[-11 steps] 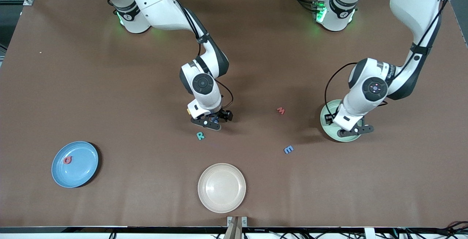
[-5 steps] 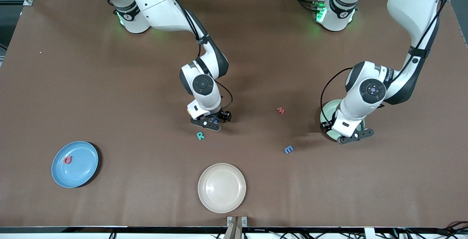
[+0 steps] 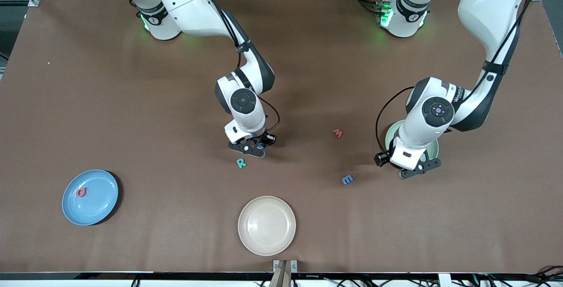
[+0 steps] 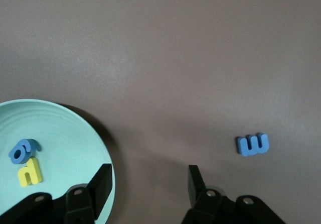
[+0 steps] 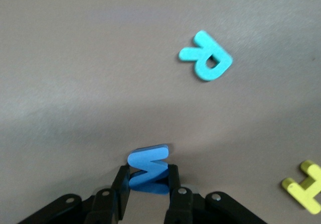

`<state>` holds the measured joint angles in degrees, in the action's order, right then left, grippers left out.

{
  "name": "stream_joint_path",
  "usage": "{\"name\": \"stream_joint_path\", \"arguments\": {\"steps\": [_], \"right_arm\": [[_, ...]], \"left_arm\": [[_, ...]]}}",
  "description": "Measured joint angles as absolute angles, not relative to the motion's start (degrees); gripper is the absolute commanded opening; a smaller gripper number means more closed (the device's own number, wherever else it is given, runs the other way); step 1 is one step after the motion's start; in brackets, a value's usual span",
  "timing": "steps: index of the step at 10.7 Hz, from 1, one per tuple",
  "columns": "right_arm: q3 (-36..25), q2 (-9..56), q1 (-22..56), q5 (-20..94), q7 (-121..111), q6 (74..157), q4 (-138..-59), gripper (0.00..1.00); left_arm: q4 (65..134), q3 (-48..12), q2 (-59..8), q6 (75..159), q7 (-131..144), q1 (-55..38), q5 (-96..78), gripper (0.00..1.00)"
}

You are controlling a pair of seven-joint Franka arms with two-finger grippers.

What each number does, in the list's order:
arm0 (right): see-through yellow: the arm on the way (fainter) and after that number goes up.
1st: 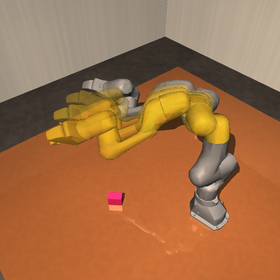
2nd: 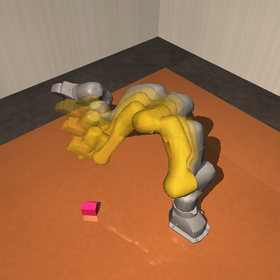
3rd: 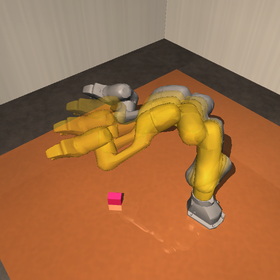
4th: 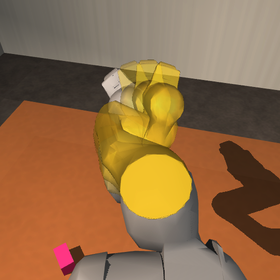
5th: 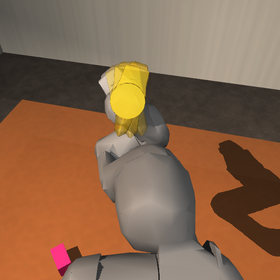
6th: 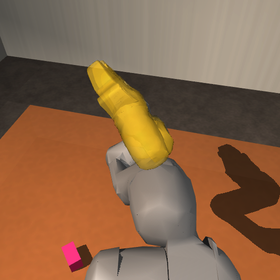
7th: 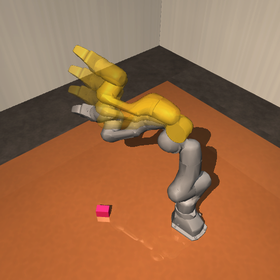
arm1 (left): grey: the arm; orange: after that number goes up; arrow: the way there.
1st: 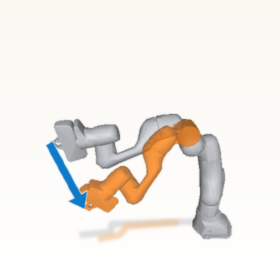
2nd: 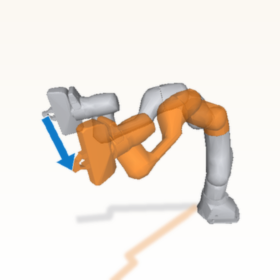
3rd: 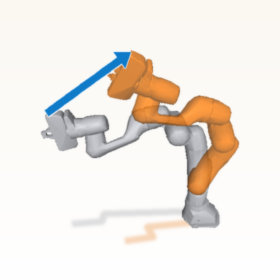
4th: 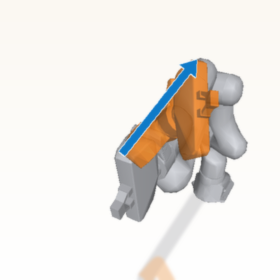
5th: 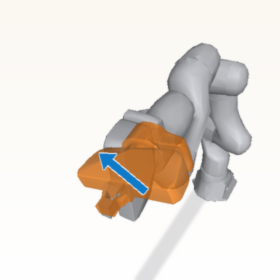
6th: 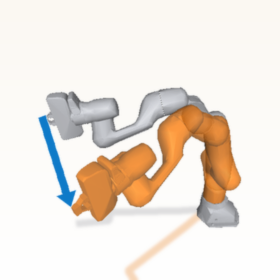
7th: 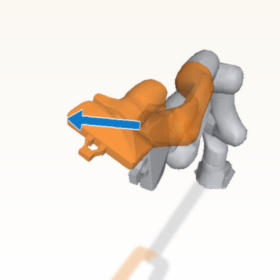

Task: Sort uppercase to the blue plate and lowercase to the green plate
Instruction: 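Grasp the blue W with the right gripper while the left gripper reaches m, then lower the W onto the blue plate while the left gripper lowers to m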

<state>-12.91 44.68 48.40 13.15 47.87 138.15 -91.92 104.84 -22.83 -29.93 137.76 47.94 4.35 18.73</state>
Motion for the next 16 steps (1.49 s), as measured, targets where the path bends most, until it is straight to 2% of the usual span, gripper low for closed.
{"name": "stream_joint_path", "arguments": {"steps": [2, 4, 6, 7, 11, 14, 15, 16], "right_arm": [[-16.9, 43.8, 48.3, 13.1, 46.9, 136.2, -91.4, 0.0], [-24.1, 41.4, 47.7, 13.0, 38.0, 129.7, -90.8, 0.0], [-28.9, 39.0, 42.8, 13.1, 24.4, 124.0, -90.7, 0.0], [-29.4, 38.4, 38.8, 13.1, 18.1, 122.8, -90.7, 0.0], [-29.4, 38.3, 24.6, 13.0, -4.0, 123.0, -91.0, 0.0], [-29.1, 40.1, 17.4, 13.0, -16.6, 129.5, -91.2, 0.0], [-28.9, 41.2, 16.5, 13.0, -19.0, 132.8, -91.1, 0.1], [-28.9, 42.6, 15.9, 13.0, -21.2, 136.2, -91.1, 0.92]], "left_arm": [[104.2, -22.8, -30.4, 137.7, 49.8, 4.5, 18.6, 0.78], [103.8, -22.7, -30.4, 137.0, 51.0, 4.8, 18.3, 0.84], [103.6, -22.6, -30.4, 136.8, 52.1, 4.9, 18.0, 0.95], [103.5, -22.6, -30.4, 136.8, 52.4, 4.9, 17.9, 1.0], [101.0, -22.8, -30.4, 136.8, 53.8, 4.4, 17.9, 1.0], [99.3, -22.8, -32.1, 136.7, 57.1, 2.9, 17.9, 1.0], [98.2, -22.8, -33.4, 136.8, 58.0, 2.3, 17.9, 1.0], [96.4, -22.8, -35.2, 136.8, 58.3, 1.8, 17.9, 1.0]]}}
